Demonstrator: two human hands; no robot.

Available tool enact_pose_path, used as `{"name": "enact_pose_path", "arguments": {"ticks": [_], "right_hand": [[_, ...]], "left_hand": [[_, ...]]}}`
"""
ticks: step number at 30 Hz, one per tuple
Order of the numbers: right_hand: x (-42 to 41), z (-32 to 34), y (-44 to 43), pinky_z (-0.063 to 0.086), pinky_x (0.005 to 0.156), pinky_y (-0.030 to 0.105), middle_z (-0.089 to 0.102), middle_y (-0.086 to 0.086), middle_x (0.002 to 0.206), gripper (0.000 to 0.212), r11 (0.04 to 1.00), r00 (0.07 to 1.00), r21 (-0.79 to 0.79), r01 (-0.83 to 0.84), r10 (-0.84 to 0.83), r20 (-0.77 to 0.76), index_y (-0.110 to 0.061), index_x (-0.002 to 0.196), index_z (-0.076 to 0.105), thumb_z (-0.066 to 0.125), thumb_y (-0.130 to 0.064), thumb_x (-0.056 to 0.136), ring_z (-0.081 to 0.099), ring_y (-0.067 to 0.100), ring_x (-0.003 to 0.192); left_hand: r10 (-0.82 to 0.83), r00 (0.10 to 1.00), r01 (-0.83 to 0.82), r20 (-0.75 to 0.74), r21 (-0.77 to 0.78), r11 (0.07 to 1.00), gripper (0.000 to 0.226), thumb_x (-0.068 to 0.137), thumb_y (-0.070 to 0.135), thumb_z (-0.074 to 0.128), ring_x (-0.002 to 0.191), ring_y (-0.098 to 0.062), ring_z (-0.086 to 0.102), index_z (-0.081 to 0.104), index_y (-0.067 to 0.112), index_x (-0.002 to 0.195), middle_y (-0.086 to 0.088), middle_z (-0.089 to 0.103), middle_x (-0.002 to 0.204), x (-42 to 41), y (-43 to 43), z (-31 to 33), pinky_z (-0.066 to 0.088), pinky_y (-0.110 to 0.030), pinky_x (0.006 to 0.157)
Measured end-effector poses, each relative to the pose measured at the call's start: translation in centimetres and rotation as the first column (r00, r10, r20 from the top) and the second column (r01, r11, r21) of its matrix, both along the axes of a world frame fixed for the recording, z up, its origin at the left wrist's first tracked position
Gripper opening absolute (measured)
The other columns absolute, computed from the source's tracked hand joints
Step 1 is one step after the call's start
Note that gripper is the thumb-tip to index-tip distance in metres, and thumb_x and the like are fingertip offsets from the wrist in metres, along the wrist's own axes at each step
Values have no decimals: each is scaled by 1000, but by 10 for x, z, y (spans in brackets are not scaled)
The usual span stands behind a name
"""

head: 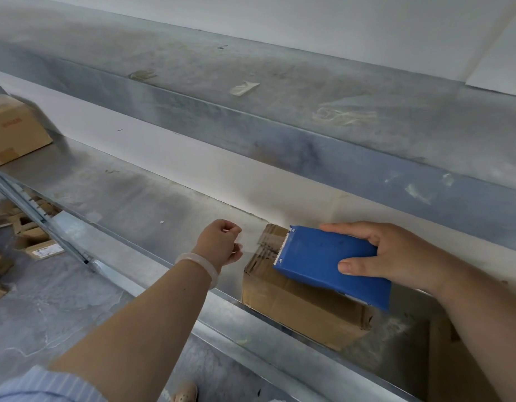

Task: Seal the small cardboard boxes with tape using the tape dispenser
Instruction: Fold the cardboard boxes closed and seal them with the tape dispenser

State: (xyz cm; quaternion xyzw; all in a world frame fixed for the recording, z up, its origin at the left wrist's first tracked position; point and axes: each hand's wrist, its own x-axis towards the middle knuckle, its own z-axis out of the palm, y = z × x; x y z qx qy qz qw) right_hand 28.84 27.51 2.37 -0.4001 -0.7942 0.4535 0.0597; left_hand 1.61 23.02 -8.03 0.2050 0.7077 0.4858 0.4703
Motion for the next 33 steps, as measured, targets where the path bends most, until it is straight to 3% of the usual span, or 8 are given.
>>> {"name": "enact_pose_path", "arguments": {"ticks": [3, 7, 10, 12, 16, 20, 25, 33], "right_hand": [[0, -2, 1, 51, 85, 15, 55, -36, 120, 64, 1000, 1000, 7, 9, -9, 21, -63, 120, 52, 69, -55, 59, 55, -14, 107], [-1, -4, 1, 51, 84, 14, 55, -36, 120, 62, 1000, 1000, -7, 21, -21, 10, -63, 119, 53, 70, -53, 60, 55, -16, 104], [0, -5, 1, 51, 83, 15, 55, -35, 120, 63, 999, 999, -11, 43, -43, 12, -62, 120, 53, 70, -52, 60, 56, -14, 104], [-1, -6, 1, 50, 81, 14, 52, -36, 122, 61, 999, 999, -2, 44, -44, 11, -61, 119, 53, 70, -52, 62, 55, -14, 104], [-2, -9, 4, 47, 81, 11, 53, -38, 119, 49, 999, 999, 12, 46, -46, -7, -61, 114, 57, 75, -40, 73, 52, -20, 104], [-1, -11, 6, 46, 89, 14, 56, -42, 114, 40, 999, 999, 0, 39, -39, -32, -57, 105, 63, 75, -30, 79, 51, -19, 108], [-3, -10, 7, 47, 98, 25, 55, -33, 123, 35, 1000, 999, 7, 28, -28, -18, -57, 103, 62, 74, -32, 81, 54, -8, 112], [1, -1, -1, 51, 93, 24, 52, -33, 126, 39, 999, 999, -6, -32, 32, 7, -57, 107, 59, 75, -35, 79, 54, -4, 113]], "left_hand": [[-47, 999, 46, -10, -69, 997, 17, 98, 18, 54, 62, -17, 54, 61, 7, 108, -12, 59, 80, 9, -3, -15, 55, -25, 49], [-215, 971, 201, -105, -134, 971, 22, 95, 30, 58, 79, -21, 61, 58, 17, 112, -8, 66, 94, 25, -7, -28, 59, -38, 78], [-207, 976, 215, 63, -164, 963, 36, 90, 28, 65, 82, -24, 64, 45, 29, 120, -10, 65, 101, 25, -7, -28, 58, -35, 68], [-227, 968, 246, 104, -225, 943, 25, 94, 27, 60, 69, -20, 60, 54, 19, 117, -8, 64, 92, 22, -11, -24, 52, -29, 56], [-240, 958, 280, 157, -339, 898, 26, 100, 28, 46, 48, -13, 43, 65, 14, 88, -2, 52, 63, 24, -23, -27, 39, -22, 47], [-255, 956, 239, -145, -117, 964, 32, 100, 28, 48, 80, -19, 61, 53, 17, 129, -3, 62, 97, 17, -13, -24, 52, -27, 63], [-319, 933, 339, -168, 103, 935, 43, 103, 42, 33, 119, -11, 45, 33, 38, 146, 11, 45, 132, 31, -5, 9, 38, -31, 102], [-507, 795, 517, -334, -64, 854, 47, 104, 36, 29, 109, -13, 48, 20, 38, 150, -1, 43, 146, 44, -1, 4, 38, -18, 85]]}}
